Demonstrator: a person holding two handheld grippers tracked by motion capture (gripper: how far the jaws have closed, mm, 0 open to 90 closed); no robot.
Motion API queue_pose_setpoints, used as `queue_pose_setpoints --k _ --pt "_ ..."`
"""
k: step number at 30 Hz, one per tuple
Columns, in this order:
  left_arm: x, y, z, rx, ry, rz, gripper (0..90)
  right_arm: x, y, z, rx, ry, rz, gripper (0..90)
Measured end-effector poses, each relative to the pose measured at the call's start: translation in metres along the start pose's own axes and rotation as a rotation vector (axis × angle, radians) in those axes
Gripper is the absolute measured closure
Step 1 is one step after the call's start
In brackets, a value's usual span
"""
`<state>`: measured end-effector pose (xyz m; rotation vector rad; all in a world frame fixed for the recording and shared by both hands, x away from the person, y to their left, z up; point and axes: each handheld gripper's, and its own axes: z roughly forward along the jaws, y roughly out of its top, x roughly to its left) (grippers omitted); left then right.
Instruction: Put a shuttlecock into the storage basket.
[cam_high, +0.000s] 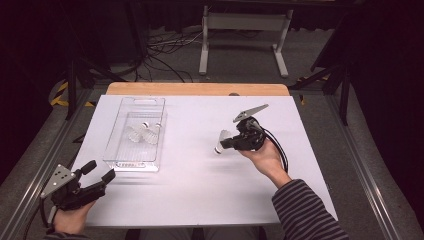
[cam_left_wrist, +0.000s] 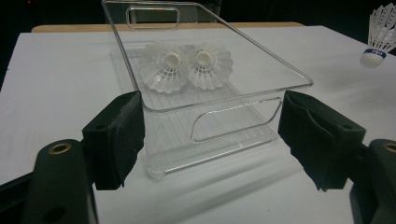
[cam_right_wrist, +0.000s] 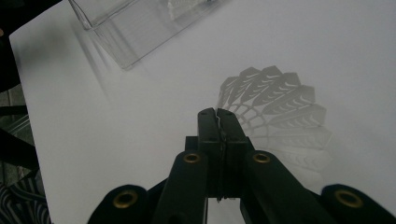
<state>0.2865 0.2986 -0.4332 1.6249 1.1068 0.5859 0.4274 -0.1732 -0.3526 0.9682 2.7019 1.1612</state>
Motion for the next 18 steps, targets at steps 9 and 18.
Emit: queue_pose_setpoints --k 9,18 --pt "-0.007 0.007 0.004 0.014 -0.012 0.028 24.1 0.002 0.0 -0.002 -0.008 0.006 0.0 90.0" --pt "-0.017 0.013 0.012 0.033 -0.033 0.057 24.1 0.002 0.001 -0.002 -0.013 0.014 -0.005 90.0"
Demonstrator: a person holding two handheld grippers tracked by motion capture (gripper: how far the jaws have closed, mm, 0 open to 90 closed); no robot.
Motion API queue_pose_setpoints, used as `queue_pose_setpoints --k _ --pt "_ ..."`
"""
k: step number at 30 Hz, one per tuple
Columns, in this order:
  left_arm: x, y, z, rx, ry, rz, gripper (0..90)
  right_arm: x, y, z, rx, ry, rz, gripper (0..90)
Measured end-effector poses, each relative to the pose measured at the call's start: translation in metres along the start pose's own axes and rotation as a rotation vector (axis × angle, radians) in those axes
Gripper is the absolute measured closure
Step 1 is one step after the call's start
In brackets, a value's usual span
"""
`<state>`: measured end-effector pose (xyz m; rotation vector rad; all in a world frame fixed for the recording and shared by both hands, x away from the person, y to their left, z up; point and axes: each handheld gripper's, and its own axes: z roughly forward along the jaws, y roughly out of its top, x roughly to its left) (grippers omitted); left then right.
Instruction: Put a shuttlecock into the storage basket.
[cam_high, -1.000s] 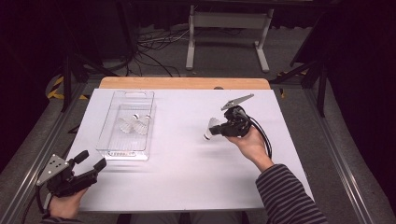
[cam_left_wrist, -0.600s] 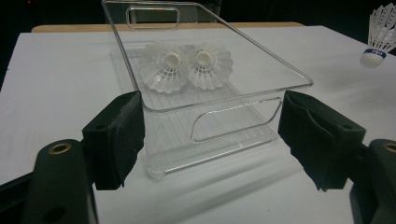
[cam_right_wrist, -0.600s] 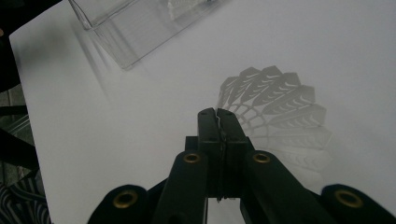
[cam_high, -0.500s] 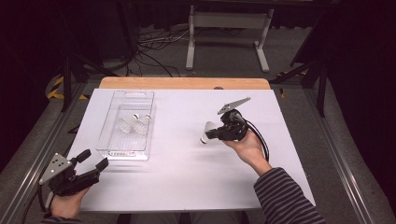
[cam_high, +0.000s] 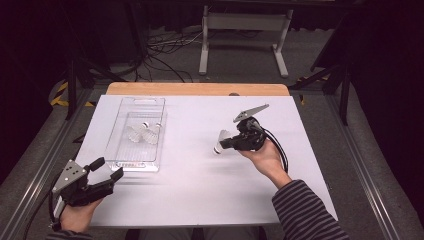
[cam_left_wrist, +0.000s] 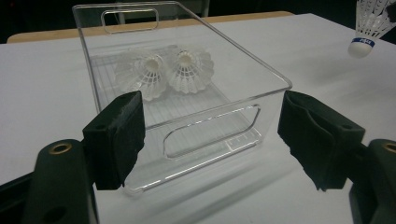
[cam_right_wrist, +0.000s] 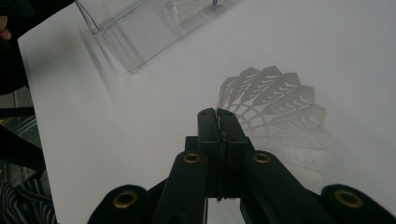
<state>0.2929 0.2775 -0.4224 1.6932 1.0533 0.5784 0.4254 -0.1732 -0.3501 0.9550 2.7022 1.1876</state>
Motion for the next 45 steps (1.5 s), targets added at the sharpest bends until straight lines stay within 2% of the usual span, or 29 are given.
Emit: queue_pose_setpoints --k 14,25,37,39,45 --pt "-0.014 0.014 0.016 0.01 -0.065 0.019 25.0 0.001 0.001 -0.001 0.011 0.004 -0.001 90.0" --pt "-0.023 0.021 0.027 0.018 -0.097 0.02 25.6 0.003 0.004 0.0 0.011 0.014 -0.006 90.0" --pt "-0.031 0.028 0.038 0.026 -0.132 0.046 25.9 0.007 0.006 0.003 0.015 0.028 -0.014 90.0" --pt "-0.033 0.029 0.04 0.03 -0.14 0.037 25.9 0.007 0.007 0.004 0.015 0.03 -0.015 90.0" --pt "-0.039 0.035 0.049 0.038 -0.16 0.056 25.9 0.009 0.009 0.002 0.009 0.036 -0.022 90.0"
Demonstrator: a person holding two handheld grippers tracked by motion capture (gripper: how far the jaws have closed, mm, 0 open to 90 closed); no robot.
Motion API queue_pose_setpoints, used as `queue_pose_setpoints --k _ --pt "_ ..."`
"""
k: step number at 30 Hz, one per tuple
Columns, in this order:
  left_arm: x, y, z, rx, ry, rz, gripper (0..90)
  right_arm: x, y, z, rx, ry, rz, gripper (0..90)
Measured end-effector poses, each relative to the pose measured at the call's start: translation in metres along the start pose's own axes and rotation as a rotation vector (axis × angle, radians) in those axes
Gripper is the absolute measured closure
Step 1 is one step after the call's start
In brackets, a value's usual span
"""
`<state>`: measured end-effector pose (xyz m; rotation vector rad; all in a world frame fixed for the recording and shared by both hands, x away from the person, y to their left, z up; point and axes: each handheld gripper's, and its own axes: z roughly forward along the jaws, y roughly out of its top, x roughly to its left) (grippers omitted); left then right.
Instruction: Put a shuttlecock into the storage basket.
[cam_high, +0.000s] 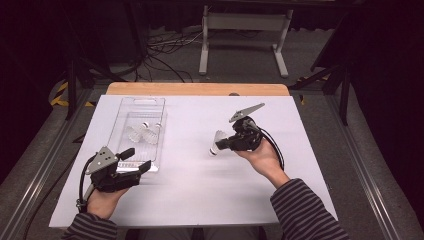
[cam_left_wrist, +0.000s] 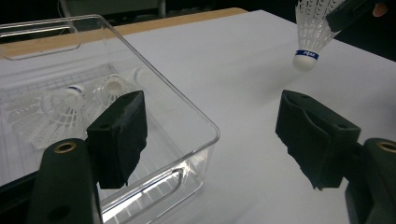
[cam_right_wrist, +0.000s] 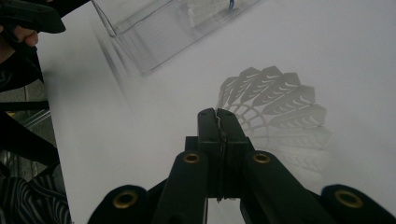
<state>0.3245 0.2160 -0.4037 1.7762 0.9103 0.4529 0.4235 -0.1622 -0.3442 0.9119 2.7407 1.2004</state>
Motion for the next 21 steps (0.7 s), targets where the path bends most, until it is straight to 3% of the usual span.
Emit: queue_pose_setpoints --k 21 --pt "-0.014 0.017 0.03 0.056 -0.072 0.053 26.4 0.005 0.006 0.0 0.006 0.004 -0.015 90.0"
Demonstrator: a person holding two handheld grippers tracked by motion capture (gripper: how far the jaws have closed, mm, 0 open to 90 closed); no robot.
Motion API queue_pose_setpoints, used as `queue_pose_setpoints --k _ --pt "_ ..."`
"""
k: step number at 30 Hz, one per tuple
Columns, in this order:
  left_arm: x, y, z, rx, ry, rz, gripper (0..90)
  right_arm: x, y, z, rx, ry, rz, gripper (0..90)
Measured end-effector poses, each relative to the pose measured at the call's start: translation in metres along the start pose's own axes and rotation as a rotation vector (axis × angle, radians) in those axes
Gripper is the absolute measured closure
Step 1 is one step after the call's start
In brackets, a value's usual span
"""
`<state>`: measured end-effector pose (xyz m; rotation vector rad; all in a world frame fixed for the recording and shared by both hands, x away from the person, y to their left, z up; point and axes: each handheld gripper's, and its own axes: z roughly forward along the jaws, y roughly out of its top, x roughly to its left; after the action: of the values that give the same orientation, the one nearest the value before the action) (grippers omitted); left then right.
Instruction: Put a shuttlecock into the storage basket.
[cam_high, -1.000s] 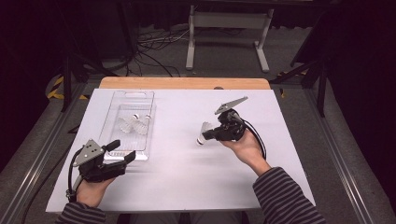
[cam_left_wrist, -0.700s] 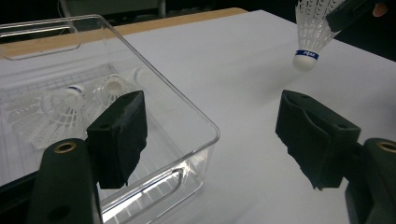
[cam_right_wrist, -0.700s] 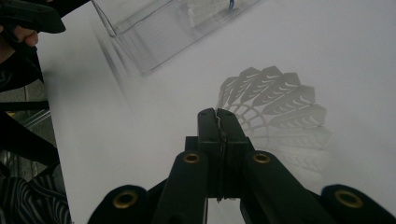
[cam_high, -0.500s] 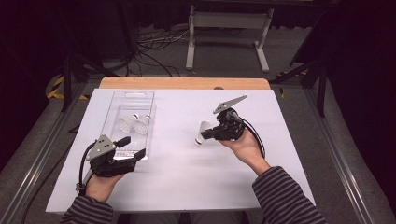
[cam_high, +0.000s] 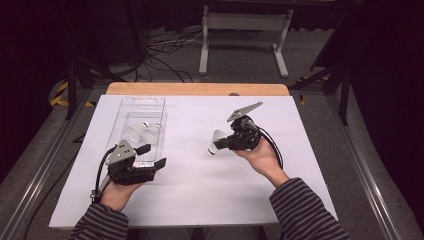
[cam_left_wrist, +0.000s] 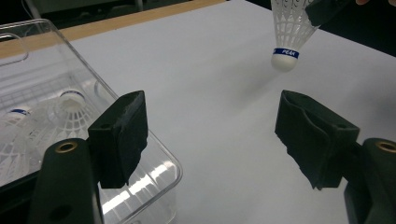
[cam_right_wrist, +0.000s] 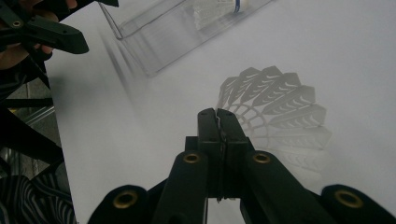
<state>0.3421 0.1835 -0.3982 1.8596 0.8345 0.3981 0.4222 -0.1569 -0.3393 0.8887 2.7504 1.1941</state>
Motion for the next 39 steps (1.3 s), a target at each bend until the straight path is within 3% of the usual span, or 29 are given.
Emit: queue_pose_setpoints --k 27,39 --pt "-0.009 0.012 0.031 0.053 -0.078 0.022 27.6 0.006 0.008 0.005 0.002 0.017 -0.019 90.0" --pt "-0.01 0.013 0.04 0.07 -0.097 0.011 28.2 0.009 0.013 0.009 0.012 0.031 -0.03 90.0"
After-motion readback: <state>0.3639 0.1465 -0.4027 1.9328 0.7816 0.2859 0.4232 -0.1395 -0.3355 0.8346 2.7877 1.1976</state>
